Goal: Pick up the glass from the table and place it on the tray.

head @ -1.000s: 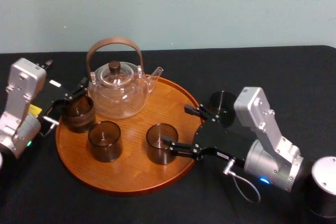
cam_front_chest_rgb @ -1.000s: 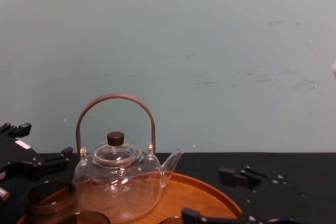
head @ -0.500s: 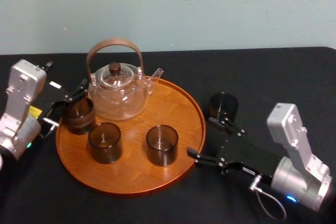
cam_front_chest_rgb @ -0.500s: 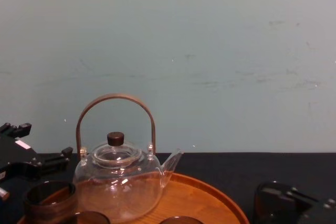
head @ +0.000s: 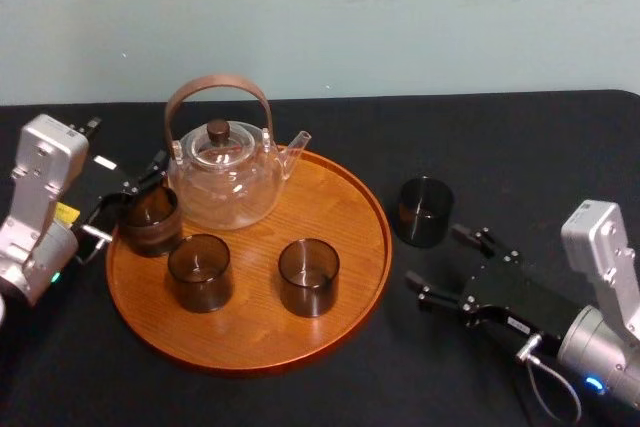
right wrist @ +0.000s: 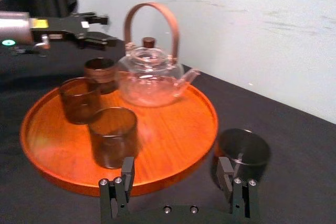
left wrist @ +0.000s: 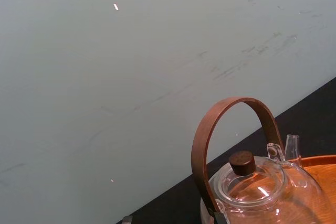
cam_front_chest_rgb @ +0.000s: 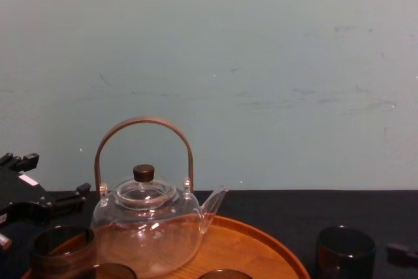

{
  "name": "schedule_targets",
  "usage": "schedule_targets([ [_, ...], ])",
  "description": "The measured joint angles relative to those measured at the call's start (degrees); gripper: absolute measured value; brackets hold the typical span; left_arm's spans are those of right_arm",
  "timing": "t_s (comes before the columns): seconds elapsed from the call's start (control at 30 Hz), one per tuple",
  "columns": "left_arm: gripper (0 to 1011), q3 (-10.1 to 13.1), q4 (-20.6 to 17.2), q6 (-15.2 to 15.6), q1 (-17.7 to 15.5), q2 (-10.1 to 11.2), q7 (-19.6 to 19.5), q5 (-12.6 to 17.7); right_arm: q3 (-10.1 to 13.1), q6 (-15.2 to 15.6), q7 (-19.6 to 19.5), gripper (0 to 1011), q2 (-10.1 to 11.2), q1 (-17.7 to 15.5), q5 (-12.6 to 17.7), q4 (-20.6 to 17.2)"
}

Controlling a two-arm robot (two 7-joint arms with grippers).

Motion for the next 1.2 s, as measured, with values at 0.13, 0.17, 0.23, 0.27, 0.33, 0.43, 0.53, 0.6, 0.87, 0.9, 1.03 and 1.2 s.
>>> schedule_targets([
  [0.13,1001,0.0,0.0,0.0,0.0,0.0,0.0,0.0,1.31,1.05,-0.56,1002,-0.57,0.45,0.86,0.92],
  [0.17,1001,0.0,0.0,0.0,0.0,0.0,0.0,0.0,1.49,1.34,-0.66,1002,-0.73,0.68,1.04,1.21],
  [0.23,1001,0.0,0.0,0.0,0.0,0.0,0.0,0.0,1.93,2.24,-0.91,1002,-1.23,1.49,1.63,2.13],
  [0.27,1001,0.0,0.0,0.0,0.0,0.0,0.0,0.0,2.08,2.66,-0.99,1002,-1.43,1.85,1.9,2.52],
  [0.33,1001,0.0,0.0,0.0,0.0,0.0,0.0,0.0,2.29,3.27,-1.16,1002,-1.8,2.62,2.19,3.38],
  [0.43,1001,0.0,0.0,0.0,0.0,0.0,0.0,0.0,2.51,4.62,-1.57,1002,-2.55,4.51,2.63,5.47],
  [0.53,1001,0.0,0.0,0.0,0.0,0.0,0.0,0.0,2.53,5.4,-1.49,1002,-2.89,5.53,3.14,6.51],
  [0.6,1001,0.0,0.0,0.0,0.0,0.0,0.0,0.0,2.51,6.12,-1.19,1002,-3.13,6.39,3.76,7.29],
  [0.87,1001,0.0,0.0,0.0,0.0,0.0,0.0,0.0,1.02,6.96,-0.82,1002,-3.66,8.86,3.66,9.26],
  [0.9,1001,0.0,0.0,0.0,0.0,0.0,0.0,0.0,0.72,7.16,-0.93,1002,-3.85,9.43,3.39,9.77],
  [1.03,1001,0.0,0.0,0.0,0.0,0.0,0.0,0.0,0.18,7.54,-1.27,1002,-4.33,10.83,2.88,11.23],
  [1.2,1001,0.0,0.0,0.0,0.0,0.0,0.0,0.0,-0.42,7.78,-1.95,1002,-4.97,12.47,1.83,13.07],
])
